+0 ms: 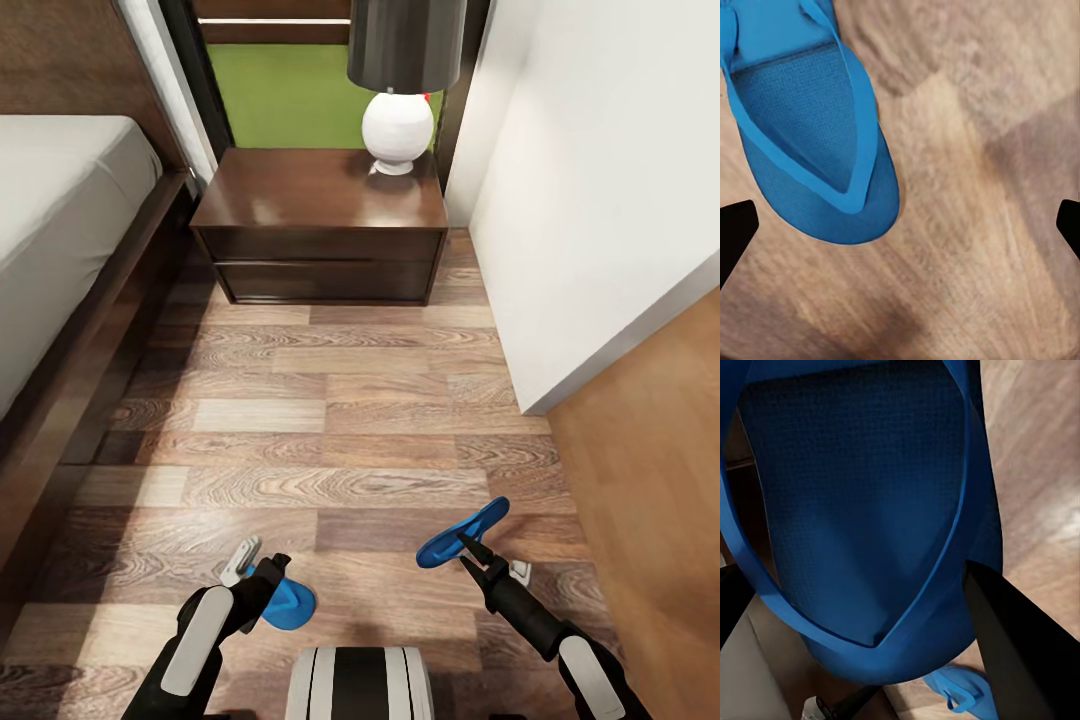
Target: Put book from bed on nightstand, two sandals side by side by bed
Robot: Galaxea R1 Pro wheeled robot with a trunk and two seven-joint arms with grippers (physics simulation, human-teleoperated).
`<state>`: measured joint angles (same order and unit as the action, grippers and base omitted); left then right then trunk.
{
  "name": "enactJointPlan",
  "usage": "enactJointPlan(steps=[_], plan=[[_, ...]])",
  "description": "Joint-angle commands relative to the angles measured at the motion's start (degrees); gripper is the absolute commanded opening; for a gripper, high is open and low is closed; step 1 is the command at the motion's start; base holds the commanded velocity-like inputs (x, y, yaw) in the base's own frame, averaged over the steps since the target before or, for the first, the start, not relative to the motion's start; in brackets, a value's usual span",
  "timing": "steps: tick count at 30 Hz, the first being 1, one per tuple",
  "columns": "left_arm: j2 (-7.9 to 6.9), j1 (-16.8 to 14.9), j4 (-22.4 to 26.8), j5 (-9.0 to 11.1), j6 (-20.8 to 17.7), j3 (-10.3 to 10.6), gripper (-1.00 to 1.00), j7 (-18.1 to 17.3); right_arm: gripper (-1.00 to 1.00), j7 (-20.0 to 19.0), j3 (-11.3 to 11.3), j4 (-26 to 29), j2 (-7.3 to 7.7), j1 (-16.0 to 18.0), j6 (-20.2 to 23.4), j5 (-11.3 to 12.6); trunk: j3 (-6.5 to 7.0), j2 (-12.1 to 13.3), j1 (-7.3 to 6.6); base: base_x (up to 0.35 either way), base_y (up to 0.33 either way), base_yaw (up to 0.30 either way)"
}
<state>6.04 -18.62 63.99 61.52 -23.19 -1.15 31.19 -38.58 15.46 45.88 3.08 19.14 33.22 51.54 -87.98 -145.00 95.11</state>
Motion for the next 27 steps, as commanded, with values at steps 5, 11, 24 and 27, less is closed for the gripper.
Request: enactJointPlan(steps=[5,11,24,27], plan=[[0.09,-0.01,0.09,0.44,-0.13,-0.1,1.0,0.36,-1.0,0.08,0.06,0.0,-0.01,0.02,0.44,0.31,-0.03,-0.01,-0.01,0.155,0.001,0.0],[0.17,-0.01,0.09,0.44,-0.11,-0.08,1.0,0.36,-1.0,0.08,0.08,0.0,-0.01,0.02,0.44,0.31,-0.03,-0.01,-0.01,0.054,0.0,0.0],[0.2,-0.01,0.09,0.44,-0.1,-0.11,1.0,0.36,-1.0,0.08,0.07,0.0,-0.01,0.02,0.44,0.31,-1.81,-0.12,0.2,0.002,0.0,0.0],[0.2,-0.01,0.09,0.44,-0.08,-0.15,1.0,0.38,-1.0,0.08,0.09,0.0,-0.01,0.02,0.44,0.31,-2.47,-0.16,0.27,0.0,0.0,0.0]])
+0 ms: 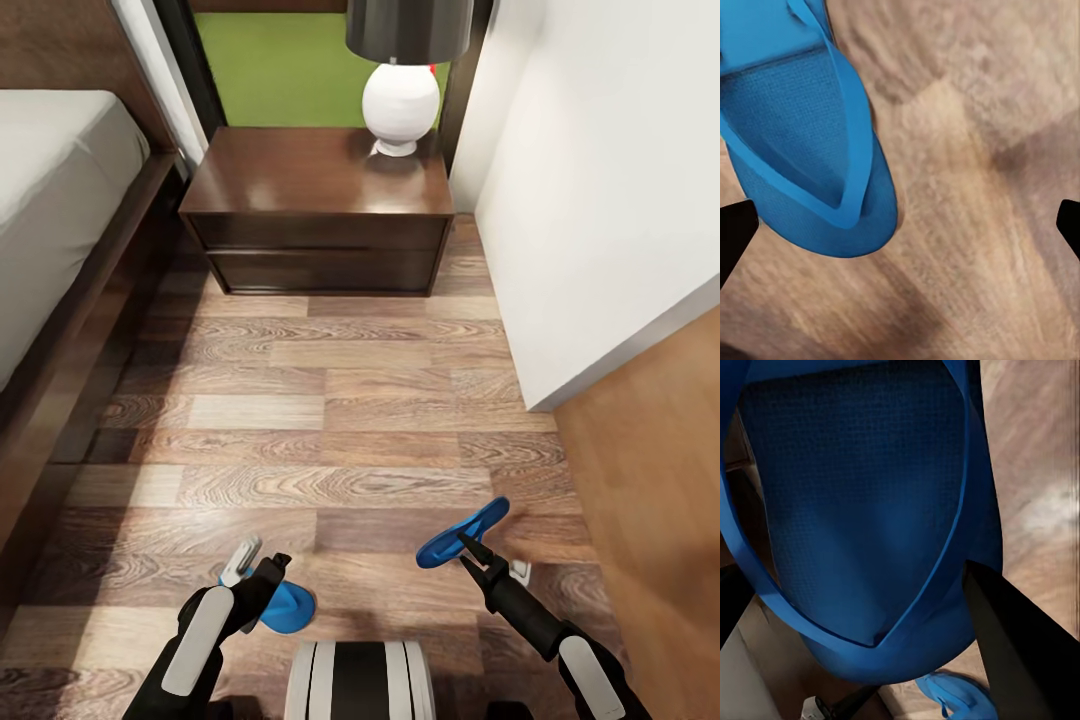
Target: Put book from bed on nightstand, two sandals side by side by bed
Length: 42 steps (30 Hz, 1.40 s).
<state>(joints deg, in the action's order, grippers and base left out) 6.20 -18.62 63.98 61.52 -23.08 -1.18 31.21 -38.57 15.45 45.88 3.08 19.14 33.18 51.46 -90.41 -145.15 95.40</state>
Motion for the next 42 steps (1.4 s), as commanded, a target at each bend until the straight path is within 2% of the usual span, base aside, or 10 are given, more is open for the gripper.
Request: enactJointPlan(steps=[1,20,42], plan=[[0.04,-0.01,0.09,0.44,-0.18,-0.13,1.0,0.36,-1.0,0.08,0.08,0.0,-0.01,0.02,0.48,0.4,-0.26,-0.03,0.01,0.0,0.0,0.0],[0.04,-0.01,0.09,0.44,-0.2,-0.05,1.0,0.39,-1.0,0.05,0.09,0.0,-0.01,0.02,0.48,0.4,-4.47,-0.28,0.5,0.0,0.0,0.0],[-0.04,-0.01,0.12,0.44,-0.21,-0.14,1.0,0.36,-1.0,0.08,0.1,0.0,-0.01,0.02,0.48,0.4,-4.47,-0.28,0.5,0.046,0.009,0.0]])
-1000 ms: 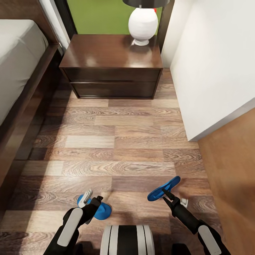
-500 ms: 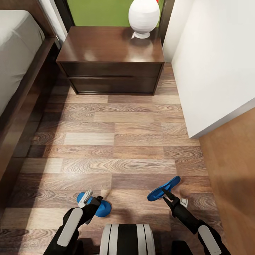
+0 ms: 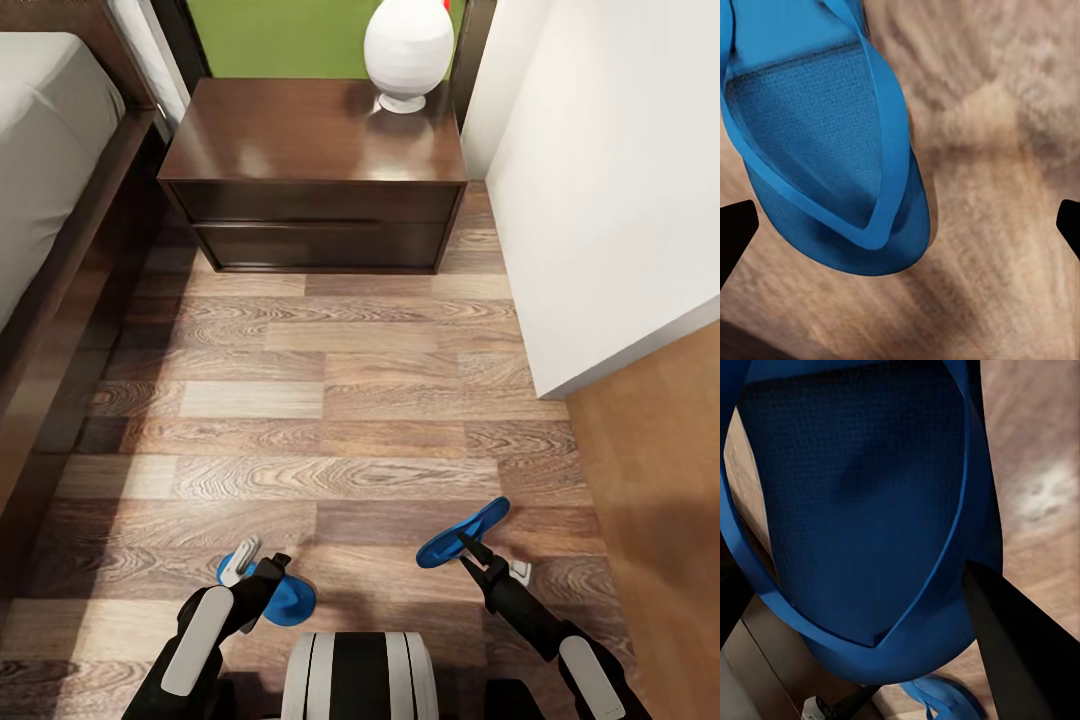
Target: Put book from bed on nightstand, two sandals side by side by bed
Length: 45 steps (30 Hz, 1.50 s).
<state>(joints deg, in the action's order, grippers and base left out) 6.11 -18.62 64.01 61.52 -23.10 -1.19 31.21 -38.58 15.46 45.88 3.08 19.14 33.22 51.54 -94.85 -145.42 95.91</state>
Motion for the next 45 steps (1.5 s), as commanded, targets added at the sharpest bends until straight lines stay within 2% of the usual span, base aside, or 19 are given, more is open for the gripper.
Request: enactJointPlan(steps=[1,10,14,21,30,37,40,45], plan=[[0.05,-0.01,0.11,0.44,-0.19,-0.13,1.0,0.36,-1.0,0.08,0.08,0.0,-0.01,0.02,0.44,0.31,-0.03,-0.01,-0.01,0.003,0.001,0.0],[0.05,-0.01,0.07,0.44,-0.19,-0.11,1.0,0.35,-1.0,0.07,0.07,0.0,-0.01,0.02,0.44,0.31,-0.03,-0.01,-0.01,0.0,0.0,0.0],[0.05,-0.01,0.07,0.44,-0.19,-0.1,1.0,0.34,-1.0,0.04,0.05,0.0,-0.01,0.02,0.44,0.31,-0.92,-0.07,0.09,0.0,0.0,0.0],[0.05,-0.01,0.07,0.44,-0.19,-0.11,1.0,0.34,-1.0,0.06,0.08,0.0,-0.01,0.02,0.44,0.31,-0.92,-0.07,0.09,0.0,0.0,0.0],[0.05,-0.01,0.06,0.44,-0.19,-0.09,1.0,0.34,-1.0,0.03,0.08,0.0,-0.01,0.02,0.44,0.31,-2.91,-0.19,0.33,0.0,0.0,0.0],[0.05,-0.01,0.06,0.44,-0.19,-0.12,1.0,0.36,-1.0,0.04,0.05,0.0,-0.01,0.02,0.44,0.31,-2.91,-0.19,0.33,0.0,0.0,0.0],[0.05,-0.01,0.07,0.44,-0.19,-0.08,1.0,0.35,-1.0,0.06,0.04,0.0,-0.01,0.02,0.44,0.31,-3.57,-0.23,0.4,0.0,0.0,0.0],[0.05,-0.01,0.07,0.44,-0.19,-0.12,1.0,0.34,-1.0,0.03,0.05,0.0,-0.01,0.02,0.44,0.31,-3.57,-0.23,0.4,0.0,0.0,0.0]])
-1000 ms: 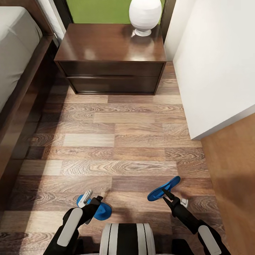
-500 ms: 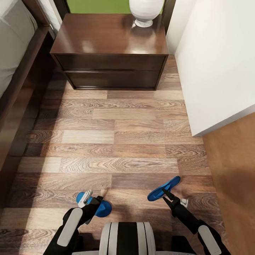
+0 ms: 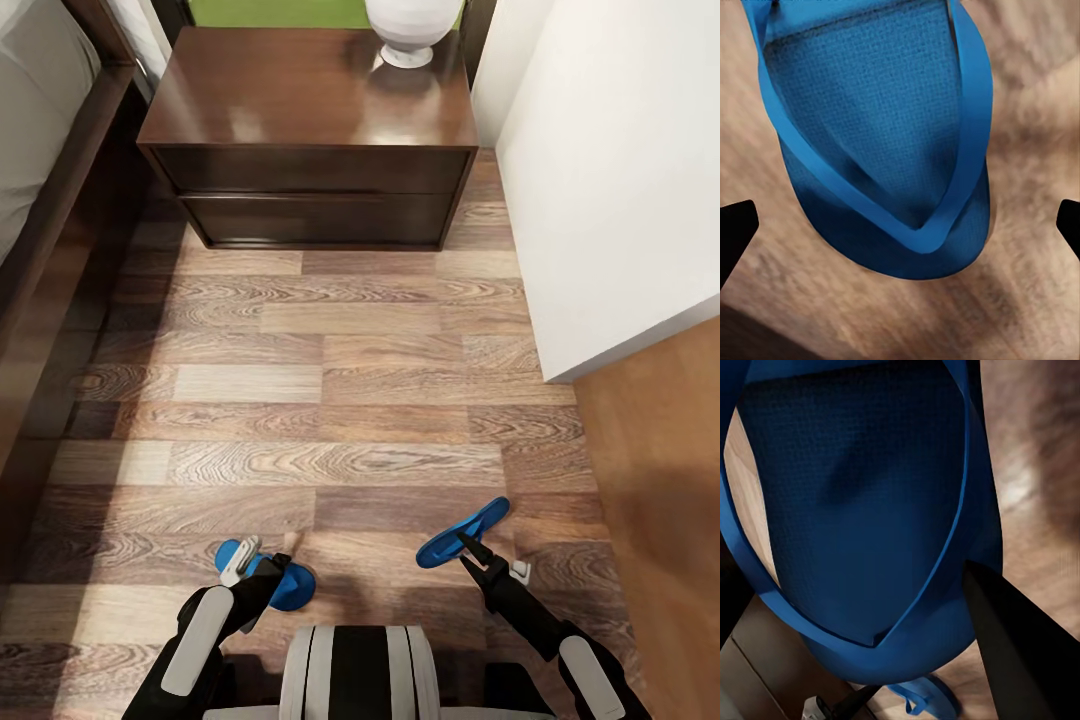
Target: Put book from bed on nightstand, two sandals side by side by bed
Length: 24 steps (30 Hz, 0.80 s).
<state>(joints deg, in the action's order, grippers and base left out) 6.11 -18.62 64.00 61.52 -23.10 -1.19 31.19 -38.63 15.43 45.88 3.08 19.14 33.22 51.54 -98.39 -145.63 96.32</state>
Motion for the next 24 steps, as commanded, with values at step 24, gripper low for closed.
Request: enactJointPlan(steps=[24], plan=[[0.04,-0.01,0.16,0.44,-0.13,-0.25,1.0,0.36,-1.0,0.05,0.12,0.01,-0.01,0.02,0.44,0.32,-0.03,-0.01,-0.01,0.02,0.0,0.0]])
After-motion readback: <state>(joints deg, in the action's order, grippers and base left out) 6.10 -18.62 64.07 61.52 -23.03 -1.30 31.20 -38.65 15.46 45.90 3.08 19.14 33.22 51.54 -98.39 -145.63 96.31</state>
